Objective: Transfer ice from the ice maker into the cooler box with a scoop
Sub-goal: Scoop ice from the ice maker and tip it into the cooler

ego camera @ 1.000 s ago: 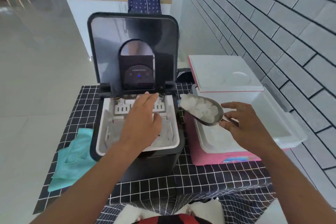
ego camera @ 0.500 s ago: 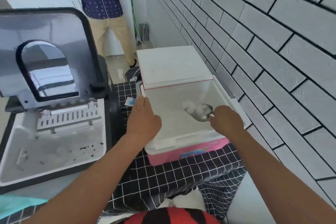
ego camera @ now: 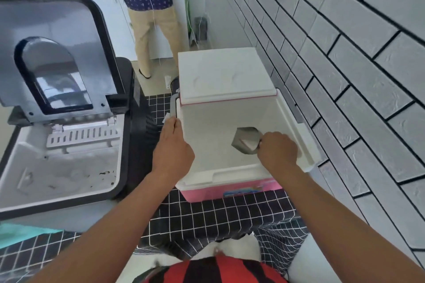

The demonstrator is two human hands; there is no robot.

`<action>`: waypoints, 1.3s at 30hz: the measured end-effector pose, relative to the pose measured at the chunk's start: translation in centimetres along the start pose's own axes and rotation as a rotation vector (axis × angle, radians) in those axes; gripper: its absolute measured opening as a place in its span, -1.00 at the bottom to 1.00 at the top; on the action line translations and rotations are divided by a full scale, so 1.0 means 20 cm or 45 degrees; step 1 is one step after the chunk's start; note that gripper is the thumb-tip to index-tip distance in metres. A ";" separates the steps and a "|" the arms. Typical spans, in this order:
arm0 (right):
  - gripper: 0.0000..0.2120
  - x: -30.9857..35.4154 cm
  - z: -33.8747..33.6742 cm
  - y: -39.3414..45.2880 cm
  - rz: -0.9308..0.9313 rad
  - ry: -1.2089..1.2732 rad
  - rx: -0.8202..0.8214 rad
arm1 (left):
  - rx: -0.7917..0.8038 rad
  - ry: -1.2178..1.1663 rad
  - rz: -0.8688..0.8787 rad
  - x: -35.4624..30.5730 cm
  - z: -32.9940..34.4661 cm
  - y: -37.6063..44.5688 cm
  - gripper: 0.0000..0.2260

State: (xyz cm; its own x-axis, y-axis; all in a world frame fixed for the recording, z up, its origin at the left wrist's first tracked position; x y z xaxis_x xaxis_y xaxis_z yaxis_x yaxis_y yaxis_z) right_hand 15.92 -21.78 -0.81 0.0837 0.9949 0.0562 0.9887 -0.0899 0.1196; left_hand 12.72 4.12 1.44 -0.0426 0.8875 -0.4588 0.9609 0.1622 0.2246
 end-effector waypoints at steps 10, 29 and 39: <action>-0.92 -0.05 0.05 0.00 -0.001 0.283 -0.038 | -0.014 0.077 0.054 -0.02 0.00 0.01 -0.43; -0.83 0.75 -0.67 -0.18 -0.431 0.790 -0.170 | -0.311 0.046 -0.083 0.78 -0.87 -0.13 -0.53; -0.95 1.74 -0.75 -0.41 -0.954 -0.186 -0.001 | -0.267 -0.046 -0.373 1.30 -0.96 -0.23 -0.47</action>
State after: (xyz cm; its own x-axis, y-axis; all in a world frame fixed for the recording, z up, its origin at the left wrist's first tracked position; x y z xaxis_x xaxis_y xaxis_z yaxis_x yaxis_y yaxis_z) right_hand 8.76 12.80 15.01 -0.5940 0.7858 -0.1721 0.7876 0.6117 0.0747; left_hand 1.99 34.78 5.05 -0.2946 0.7752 -0.5588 0.8321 0.4957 0.2490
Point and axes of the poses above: each hand's wrist, its own y-axis towards the middle knuckle, its own z-axis out of the palm, x = y × z, the point moved 8 cm from there along y, towards the middle knuckle, and after that the axes turned 8 degrees about -x, right-handed, at the moved point
